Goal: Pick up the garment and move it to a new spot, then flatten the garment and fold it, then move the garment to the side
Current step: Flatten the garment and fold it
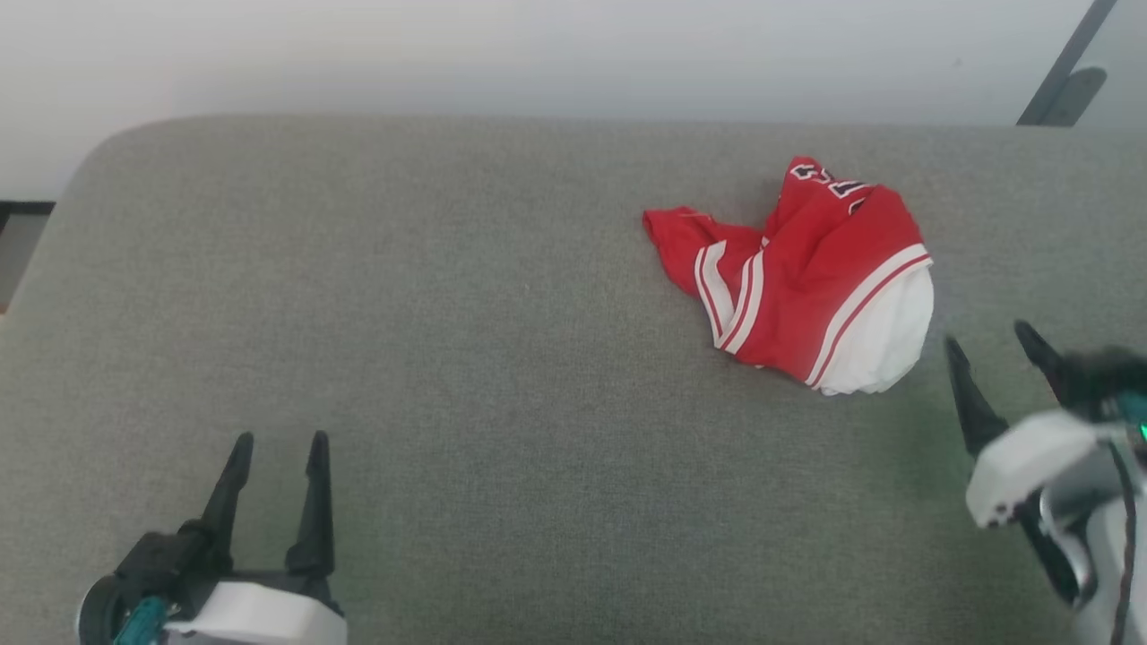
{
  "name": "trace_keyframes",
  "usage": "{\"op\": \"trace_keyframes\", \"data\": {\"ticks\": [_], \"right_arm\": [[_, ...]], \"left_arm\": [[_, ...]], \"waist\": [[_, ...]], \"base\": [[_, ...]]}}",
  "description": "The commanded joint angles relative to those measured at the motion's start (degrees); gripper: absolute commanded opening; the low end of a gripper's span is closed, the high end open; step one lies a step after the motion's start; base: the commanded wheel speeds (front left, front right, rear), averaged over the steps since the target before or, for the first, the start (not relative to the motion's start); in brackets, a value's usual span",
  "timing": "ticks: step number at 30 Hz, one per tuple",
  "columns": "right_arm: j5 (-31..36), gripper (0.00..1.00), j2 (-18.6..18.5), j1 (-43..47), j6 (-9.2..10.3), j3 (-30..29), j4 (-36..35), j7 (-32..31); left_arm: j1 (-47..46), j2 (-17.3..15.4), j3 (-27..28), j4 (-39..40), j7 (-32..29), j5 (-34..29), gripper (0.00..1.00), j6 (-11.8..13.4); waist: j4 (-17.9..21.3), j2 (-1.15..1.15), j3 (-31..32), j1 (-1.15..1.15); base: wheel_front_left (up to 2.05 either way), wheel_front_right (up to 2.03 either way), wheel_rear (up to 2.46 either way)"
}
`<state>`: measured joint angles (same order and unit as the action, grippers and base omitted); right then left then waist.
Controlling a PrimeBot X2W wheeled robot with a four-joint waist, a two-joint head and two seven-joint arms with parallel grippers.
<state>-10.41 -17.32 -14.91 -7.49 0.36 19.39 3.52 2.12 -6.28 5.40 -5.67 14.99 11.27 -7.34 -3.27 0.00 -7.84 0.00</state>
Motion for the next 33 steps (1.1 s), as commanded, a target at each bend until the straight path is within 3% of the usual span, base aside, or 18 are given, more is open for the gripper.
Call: {"op": "trace_keyframes", "data": {"ticks": [1, 7, 10, 17, 18, 19, 21, 22, 27, 33], "right_arm": [[-1.0, 1.0, -1.6, -1.6, -0.01, 2.2, -0.2, -2.9], [-8.0, 1.0, -9.8, -8.4, -0.01, 11.6, -2.4, -21.0], [-11.3, 1.0, -12.1, -10.6, -0.01, 13.7, -3.7, -28.2], [-15.1, 1.0, -13.9, -12.4, -0.01, 15.5, -5.9, -35.6], [-15.2, 0.69, -14.1, -12.6, -0.01, 15.9, -6.3, -35.4], [-15.2, 0.69, -14.1, -12.6, -0.01, 15.9, -6.3, -35.4], [-15.5, 0.17, -14.1, -12.9, -0.01, 16.0, -6.3, -35.3], [-15.4, 0.0, -14.1, -13.1, -0.01, 16.4, -6.4, -35.2], [-15.5, 0.0, -14.3, -13.9, -0.01, 15.7, -6.4, -33.6], [-12.1, 0.0, -16.4, -13.7, -0.01, 9.4, -8.1, -30.4]], "left_arm": [[-1.0, 0.3, -0.4, 0.1, 0.3, 0.3, 1.0, -0.2], [-3.5, 1.3, -2.6, -0.6, 0.3, 1.2, 1.0, -0.2], [-4.5, 1.7, -3.3, -0.9, 0.3, 1.2, 1.0, -0.1], [-6.7, 2.4, -4.1, -1.2, 0.3, 1.7, 1.0, -0.2], [-6.9, 2.4, -4.2, -1.3, 0.3, 1.7, 1.0, -0.2], [-6.9, 2.4, -4.2, -1.3, 0.3, 1.7, 1.0, -0.2], [-7.5, 2.5, -4.2, -1.3, 0.3, 1.8, 1.0, -0.2], [-7.7, 2.5, -4.2, -1.3, 0.3, 1.8, 1.0, -0.2], [-8.2, 2.6, -3.8, -1.4, 0.3, 1.7, 1.0, -0.2], [-7.9, 2.5, -3.5, -1.5, 0.3, 1.8, 1.0, -0.2]], "waist": [[-0.3, 0.0, -1.3, 0.0], [-1.4, 0.0, -5.0, 0.0], [-2.0, 0.0, -6.5, 0.0], [-3.3, 0.0, -9.5, 0.0], [-3.3, 0.0, -9.9, 0.0], [-3.3, 0.0, -9.9, 0.0], [-3.4, 0.0, -10.6, 0.0], [-3.4, 0.0, -10.8, 0.0], [-2.8, 0.0, -11.2, 0.0], [-1.7, 0.0, -10.4, 0.0]], "base": [[0.0, 0.0, 0.0], [0.0, 0.0, 0.0], [0.0, 0.0, 0.0], [0.0, 0.0, 0.0], [0.0, 0.0, 0.0], [0.0, 0.0, 0.0], [0.0, 0.0, 0.0], [0.0, 0.0, 0.0], [0.0, 0.0, 0.0], [0.0, 0.0, 0.0]]}}
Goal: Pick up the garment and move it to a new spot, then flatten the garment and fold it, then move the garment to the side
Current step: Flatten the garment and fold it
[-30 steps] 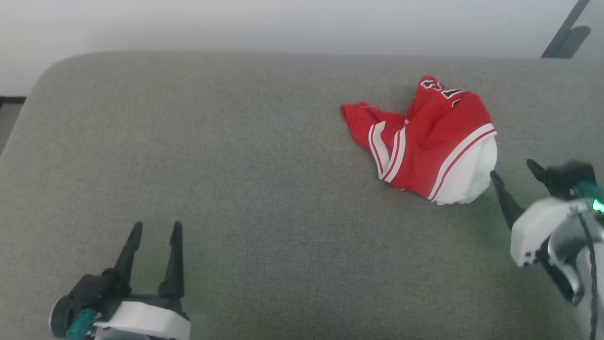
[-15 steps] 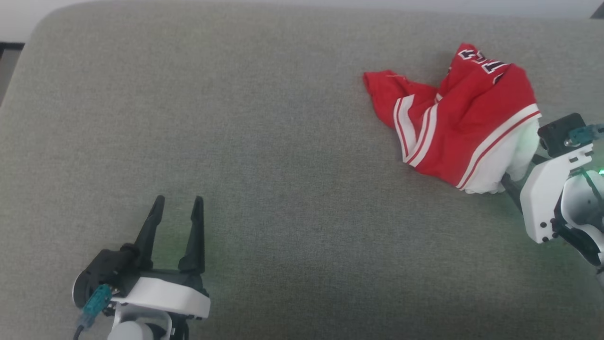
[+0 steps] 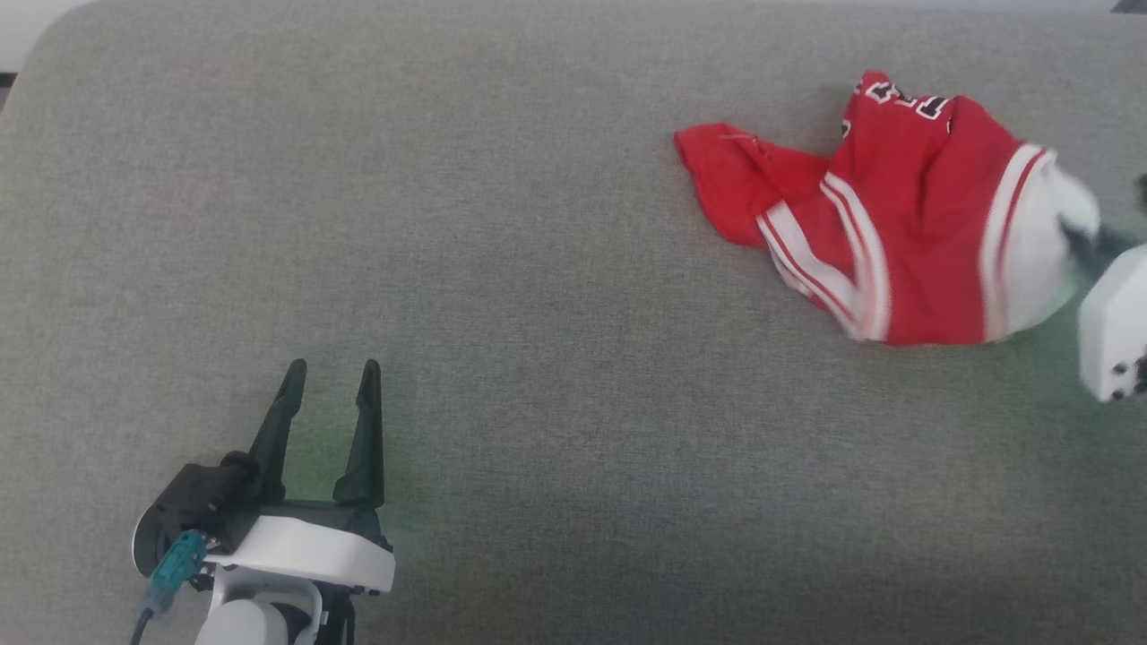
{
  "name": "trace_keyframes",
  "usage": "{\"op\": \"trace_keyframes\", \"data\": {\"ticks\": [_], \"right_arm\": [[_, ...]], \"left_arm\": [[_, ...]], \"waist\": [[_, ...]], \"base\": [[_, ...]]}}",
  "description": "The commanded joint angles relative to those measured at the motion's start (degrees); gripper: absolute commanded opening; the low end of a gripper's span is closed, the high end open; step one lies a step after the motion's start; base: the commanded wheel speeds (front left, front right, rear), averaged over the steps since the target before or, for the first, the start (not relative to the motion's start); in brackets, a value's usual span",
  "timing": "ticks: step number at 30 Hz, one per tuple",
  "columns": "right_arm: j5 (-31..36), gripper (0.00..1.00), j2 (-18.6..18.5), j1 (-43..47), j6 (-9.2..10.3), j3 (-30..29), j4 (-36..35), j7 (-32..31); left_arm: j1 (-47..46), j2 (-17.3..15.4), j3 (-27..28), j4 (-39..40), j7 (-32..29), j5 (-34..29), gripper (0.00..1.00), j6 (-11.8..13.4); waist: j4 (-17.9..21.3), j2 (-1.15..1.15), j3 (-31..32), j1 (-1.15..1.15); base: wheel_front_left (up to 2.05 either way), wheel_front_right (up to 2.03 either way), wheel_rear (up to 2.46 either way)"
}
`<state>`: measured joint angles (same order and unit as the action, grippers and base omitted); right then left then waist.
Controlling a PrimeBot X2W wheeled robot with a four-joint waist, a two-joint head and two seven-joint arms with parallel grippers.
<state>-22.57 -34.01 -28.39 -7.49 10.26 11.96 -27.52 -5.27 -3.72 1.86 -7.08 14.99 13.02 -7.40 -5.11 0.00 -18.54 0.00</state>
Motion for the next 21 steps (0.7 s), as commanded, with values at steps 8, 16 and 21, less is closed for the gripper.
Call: {"op": "trace_keyframes", "data": {"ticks": [8, 16, 21], "right_arm": [[0.5, 0.0, 5.0, -3.8, -0.02, -2.1, -11.4, 2.7], [-1.2, 0.0, 12.6, -7.5, -0.01, 11.9, -14.1, 1.8], [-1.1, 0.0, 17.1, -10.2, -0.01, 19.9, -6.0, 4.3]], "left_arm": [[-1.1, 0.2, -1.4, -0.8, 0.3, 0.6, 1.0, -0.1], [-1.0, 0.6, -2.1, -1.8, 0.3, 1.9, 1.0, -0.1], [-2.0, 0.7, -4.5, -2.8, 0.3, 3.3, 1.0, -0.1]], "waist": [[-0.6, 0.0, 1.4, 0.0], [-4.1, 0.0, 1.5, 0.0], [-7.5, 0.0, 1.3, 0.0]], "base": [[0.0, 0.0, 0.0], [0.0, 0.0, 0.0], [0.0, 0.0, 0.0]]}}
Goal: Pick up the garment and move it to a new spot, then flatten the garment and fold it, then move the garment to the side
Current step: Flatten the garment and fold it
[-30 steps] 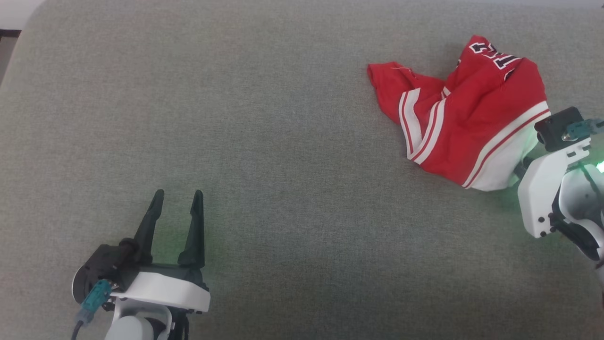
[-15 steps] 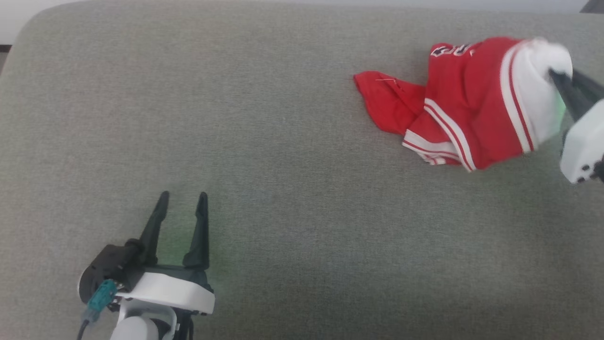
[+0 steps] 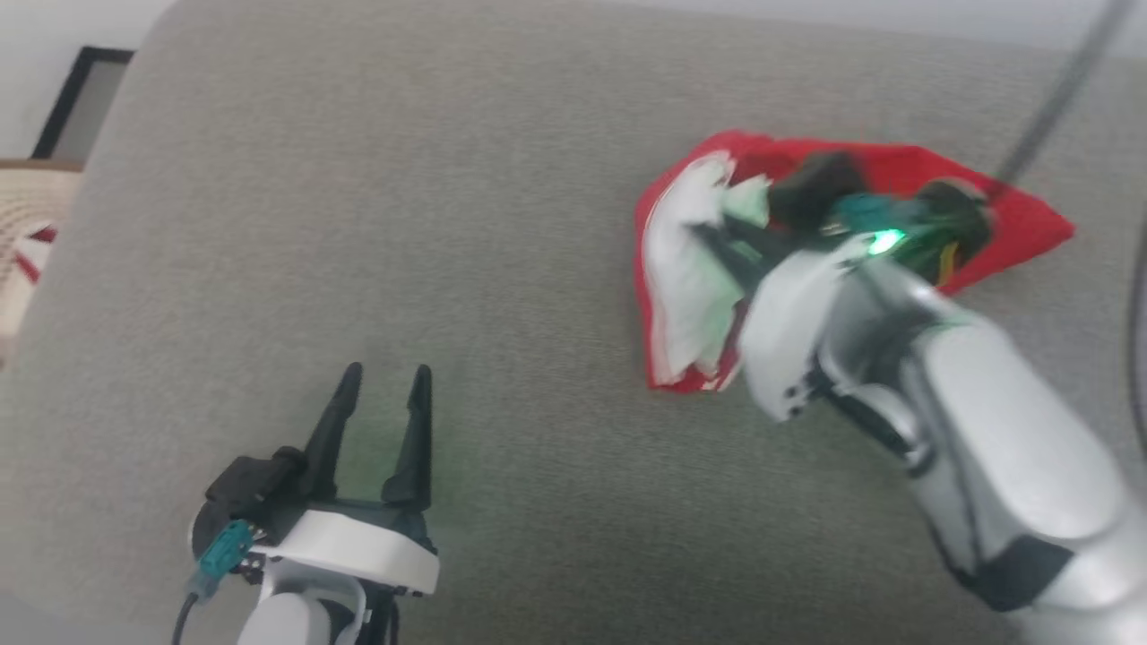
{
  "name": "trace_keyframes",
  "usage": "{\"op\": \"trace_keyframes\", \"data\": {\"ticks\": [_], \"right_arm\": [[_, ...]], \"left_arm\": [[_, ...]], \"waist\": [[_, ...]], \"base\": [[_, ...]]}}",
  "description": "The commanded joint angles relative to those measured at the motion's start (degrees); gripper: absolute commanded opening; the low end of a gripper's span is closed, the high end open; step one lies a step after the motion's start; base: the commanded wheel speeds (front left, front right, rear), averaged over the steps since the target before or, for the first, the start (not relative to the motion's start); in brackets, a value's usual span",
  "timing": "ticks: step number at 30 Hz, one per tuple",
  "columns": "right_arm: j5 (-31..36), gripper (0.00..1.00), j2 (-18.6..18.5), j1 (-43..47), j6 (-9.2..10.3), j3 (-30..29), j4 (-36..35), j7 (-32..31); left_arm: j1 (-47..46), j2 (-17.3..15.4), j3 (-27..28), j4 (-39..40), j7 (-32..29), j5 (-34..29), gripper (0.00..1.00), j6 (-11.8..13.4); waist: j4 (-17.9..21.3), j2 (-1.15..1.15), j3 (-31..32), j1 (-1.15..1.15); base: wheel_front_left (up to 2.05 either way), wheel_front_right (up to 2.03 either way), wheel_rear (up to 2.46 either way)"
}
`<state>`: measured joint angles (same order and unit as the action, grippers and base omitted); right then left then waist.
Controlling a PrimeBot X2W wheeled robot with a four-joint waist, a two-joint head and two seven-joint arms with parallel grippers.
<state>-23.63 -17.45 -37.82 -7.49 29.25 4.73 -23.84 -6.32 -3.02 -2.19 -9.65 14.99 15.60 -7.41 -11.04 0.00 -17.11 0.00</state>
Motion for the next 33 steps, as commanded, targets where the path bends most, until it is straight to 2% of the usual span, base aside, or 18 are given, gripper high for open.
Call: {"op": "trace_keyframes", "data": {"ticks": [1, 7, 8, 9, 10, 11, 12, 18, 24, 29, 33], "right_arm": [[0.0, 0.0, 1.0, -1.6, -0.01, 2.5, 3.3, 1.2], [-0.1, 0.0, 3.1, -6.0, -0.01, 10.6, 14.8, 5.0], [-0.3, 0.19, 3.3, -6.7, -0.01, 11.2, 16.4, 5.8], [-0.3, 0.19, 3.3, -6.7, -0.01, 11.2, 16.4, 5.8], [-0.7, 0.39, 3.5, -7.2, -0.01, 12.0, 17.9, 6.4], [-0.9, 0.73, 3.6, -7.7, -0.01, 12.9, 19.0, 7.1], [-1.4, 1.0, 3.8, -8.2, -0.01, 13.4, 20.0, 7.7], [-3.6, 1.0, 1.9, -8.9, -0.01, 14.0, 21.0, 13.2], [-5.4, 1.0, -2.1, -4.7, -0.01, 10.2, 14.6, 19.4], [-3.5, 1.0, -5.7, 2.8, -0.01, -0.5, 7.8, 24.6], [-0.9, 1.0, -5.2, 10.8, -0.01, -11.4, 2.5, 28.8]], "left_arm": [[-1.2, 0.1, -0.9, -0.4, 0.3, 1.2, 1.0, -0.1], [-2.3, 0.1, -3.5, -1.6, 0.3, 4.1, 1.0, -0.1], [-2.5, 0.1, -3.5, -1.9, 0.3, 4.1, 1.0, -0.1], [-2.5, 0.1, -3.5, -1.9, 0.3, 4.1, 1.0, -0.1], [-2.5, 0.1, -3.6, -2.1, 0.3, 4.3, 1.0, -0.1], [-2.5, 0.1, -3.6, -2.3, 0.3, 4.3, 1.0, -0.1], [-2.5, 0.1, -3.5, -2.5, 0.3, 4.3, 1.0, -0.1], [-3.3, 0.0, -2.6, -3.2, 0.3, 1.9, 1.0, -0.1], [-5.2, -3.9, -3.0, -1.7, 0.3, 1.9, 1.0, -0.1], [-9.4, -10.6, -7.7, -1.1, 0.3, 4.3, 1.0, -0.1], [-15.3, -17.9, -14.3, -1.7, 0.3, 8.7, 1.0, -0.1]], "waist": [[-2.2, 0.0, -0.2, 0.0], [-5.7, 0.0, -0.9, 0.0], [-5.9, 0.0, -1.0, 0.0], [-5.9, 0.0, -1.0, 0.0], [-6.1, 0.0, -0.9, 0.0], [-6.2, 0.0, -0.8, 0.0], [-6.2, 0.0, -0.7, 0.0], [-4.6, 0.0, 1.0, 0.0], [0.0, 0.0, 2.8, 0.0], [4.4, 0.0, 3.2, 0.0], [8.0, 0.0, 2.7, 0.0]], "base": [[0.0, 0.0, 0.0], [0.0, 0.0, 0.0], [0.0, 0.0, 0.0], [0.0, 0.0, 0.0], [0.0, 0.0, 0.0], [0.0, 0.0, 0.0], [0.0, 0.0, 0.0], [0.0, 0.0, 0.0], [0.0, 0.0, 0.0], [0.0, 0.0, 0.0], [0.0, 0.0, 0.0]]}}
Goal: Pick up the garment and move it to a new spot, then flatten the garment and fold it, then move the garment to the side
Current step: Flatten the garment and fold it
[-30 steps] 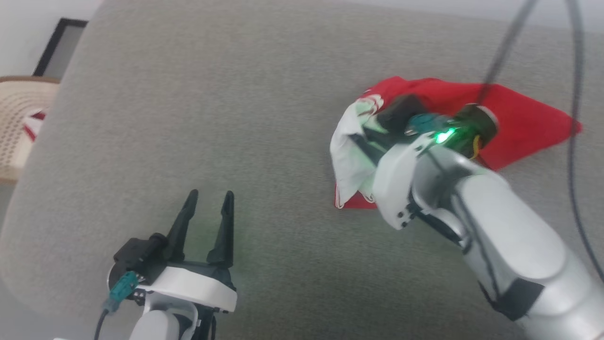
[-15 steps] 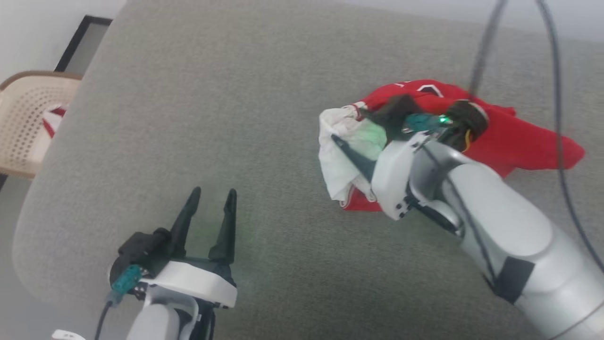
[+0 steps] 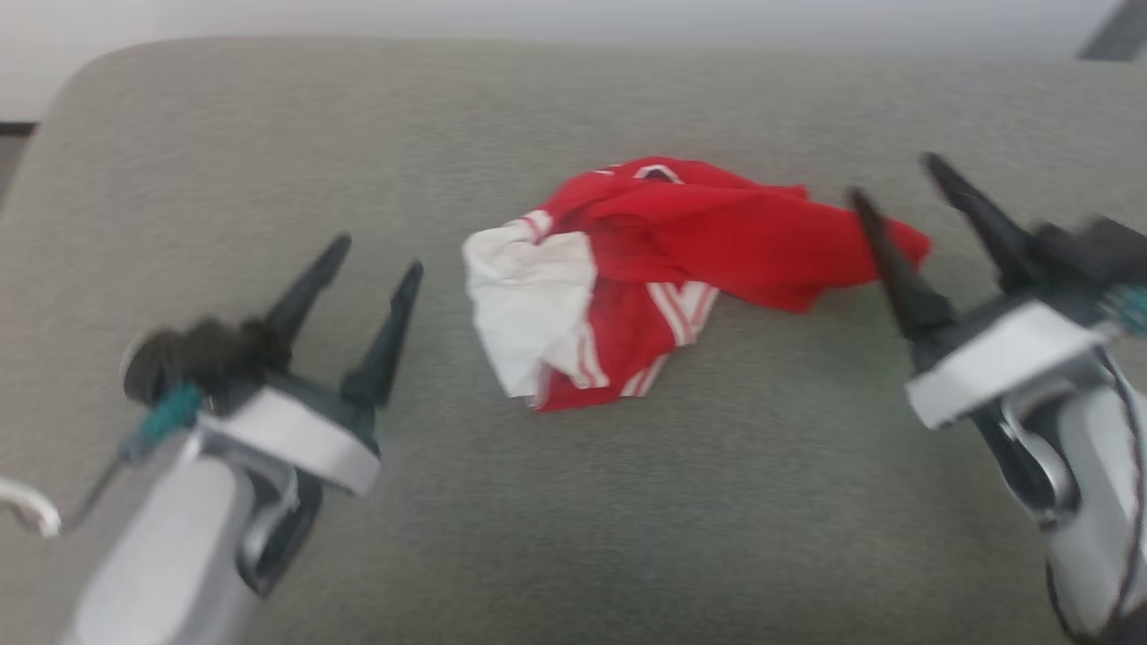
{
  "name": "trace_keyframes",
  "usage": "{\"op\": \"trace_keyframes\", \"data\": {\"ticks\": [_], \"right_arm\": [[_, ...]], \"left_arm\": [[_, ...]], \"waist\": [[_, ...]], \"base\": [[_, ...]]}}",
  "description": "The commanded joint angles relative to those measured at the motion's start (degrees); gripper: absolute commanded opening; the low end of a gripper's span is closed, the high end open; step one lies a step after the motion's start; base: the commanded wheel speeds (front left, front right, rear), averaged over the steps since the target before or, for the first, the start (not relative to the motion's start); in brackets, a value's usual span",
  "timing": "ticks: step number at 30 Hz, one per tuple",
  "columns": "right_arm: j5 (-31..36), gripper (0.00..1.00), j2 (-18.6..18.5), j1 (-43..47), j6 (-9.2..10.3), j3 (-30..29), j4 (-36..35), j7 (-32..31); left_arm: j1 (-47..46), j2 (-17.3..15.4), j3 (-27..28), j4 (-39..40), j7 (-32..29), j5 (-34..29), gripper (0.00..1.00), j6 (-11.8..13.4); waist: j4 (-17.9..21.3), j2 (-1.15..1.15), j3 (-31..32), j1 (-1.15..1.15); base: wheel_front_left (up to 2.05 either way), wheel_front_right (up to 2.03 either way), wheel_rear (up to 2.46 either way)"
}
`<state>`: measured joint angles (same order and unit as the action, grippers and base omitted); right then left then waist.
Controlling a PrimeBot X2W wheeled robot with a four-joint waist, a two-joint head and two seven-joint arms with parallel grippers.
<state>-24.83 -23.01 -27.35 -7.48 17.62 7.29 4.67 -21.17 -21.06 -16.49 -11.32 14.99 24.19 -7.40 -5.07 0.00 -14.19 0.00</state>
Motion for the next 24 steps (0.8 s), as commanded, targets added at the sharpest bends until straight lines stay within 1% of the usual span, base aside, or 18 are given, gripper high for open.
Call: {"op": "trace_keyframes", "data": {"ticks": [1, 2, 3, 5, 9, 10, 12, 14, 17, 19, 22, 23, 24], "right_arm": [[0.6, 1.0, 1.2, 2.4, -0.03, -2.0, -1.2, 1.0], [1.6, 1.0, 2.5, 5.9, -0.03, -5.9, -3.0, 1.5], [1.9, 1.0, 3.4, 7.4, -0.03, -7.7, -3.6, 1.8], [2.5, 1.0, 5.3, 9.9, -0.03, -10.2, -4.9, 2.0], [3.4, 1.0, 8.5, 12.8, -0.03, -12.8, -6.5, 2.6], [3.7, 1.0, 9.0, 13.2, -0.03, -13.3, -6.6, 2.8], [4.0, 1.0, 10.1, 13.5, -0.03, -13.7, -6.8, 3.1], [4.4, 1.0, 10.8, 13.6, -0.03, -14.0, -6.7, 3.5], [4.6, 1.0, 11.7, 13.2, -0.03, -14.0, -6.5, 4.0], [4.7, 1.0, 11.9, 13.0, -0.03, -14.0, -6.4, 4.2], [5.0, 1.0, 12.3, 12.7, -0.03, -14.1, -6.1, 4.5], [5.0, 1.0, 12.5, 12.6, -0.03, -14.0, -6.1, 4.7], [5.1, 1.0, 12.6, 12.6, -0.03, -14.0, -6.0, 4.8]], "left_arm": [[-2.4, -1.7, -1.8, -0.4, -0.3, 1.9, 1.0, -0.1], [-6.5, -5.3, -6.1, -0.4, -3.4, 6.5, 1.0, -0.1], [-8.8, -7.0, -8.0, -0.5, -5.4, 8.8, 1.0, -0.1], [-12.8, -9.7, -12.2, -0.1, -11.0, 15.5, 1.0, -0.1], [-20.5, -15.5, -19.8, 1.1, -25.0, 28.8, 1.0, -0.1], [-22.3, -16.9, -22.0, 1.5, -28.9, 31.3, 1.0, -0.1], [-25.6, -18.6, -24.6, 1.5, -35.1, 36.5, 1.0, -0.1], [-28.3, -20.7, -27.9, 1.7, -41.1, 38.8, 1.0, -0.1], [-31.5, -22.7, -30.9, 1.0, -46.5, 41.6, 1.0, -0.1], [-32.2, -23.2, -31.6, 0.9, -47.7, 42.5, 1.0, -0.1], [-34.0, -24.9, -33.7, 0.5, -50.0, 42.8, 1.0, -0.1], [-34.5, -25.2, -34.5, 0.6, -50.2, 42.9, 0.79, -0.1], [-34.8, -25.2, -34.9, 0.6, -50.0, 43.4, 0.61, -0.1]], "waist": [[2.9, 0.0, -0.4, 0.0], [4.5, 0.0, -0.9, 0.0], [5.2, 0.0, -1.1, 0.0], [6.6, 0.0, -1.8, 0.0], [9.3, 0.0, -3.5, 0.0], [9.8, 0.0, -3.9, 0.0], [10.8, 0.0, -4.7, 0.0], [11.7, 0.0, -5.3, 0.0], [12.9, 0.0, -6.0, 0.0], [13.3, 0.0, -6.2, 0.0], [13.8, 0.0, -6.7, 0.0], [14.0, 0.0, -6.9, 0.0], [14.0, 0.0, -7.0, 0.0]], "base": [[0.0, 0.0, 0.0], [0.0, 0.0, 0.0], [0.0, 0.0, 0.0], [0.0, 0.0, 0.0], [0.0, 0.0, 0.0], [0.0, 0.0, 0.0], [0.0, 0.0, 0.0], [0.0, 0.0, 0.0], [0.0, 0.0, 0.0], [0.0, 0.0, 0.0], [0.0, 0.0, 0.0], [0.0, 0.0, 0.0], [0.0, 0.0, 0.0]]}}
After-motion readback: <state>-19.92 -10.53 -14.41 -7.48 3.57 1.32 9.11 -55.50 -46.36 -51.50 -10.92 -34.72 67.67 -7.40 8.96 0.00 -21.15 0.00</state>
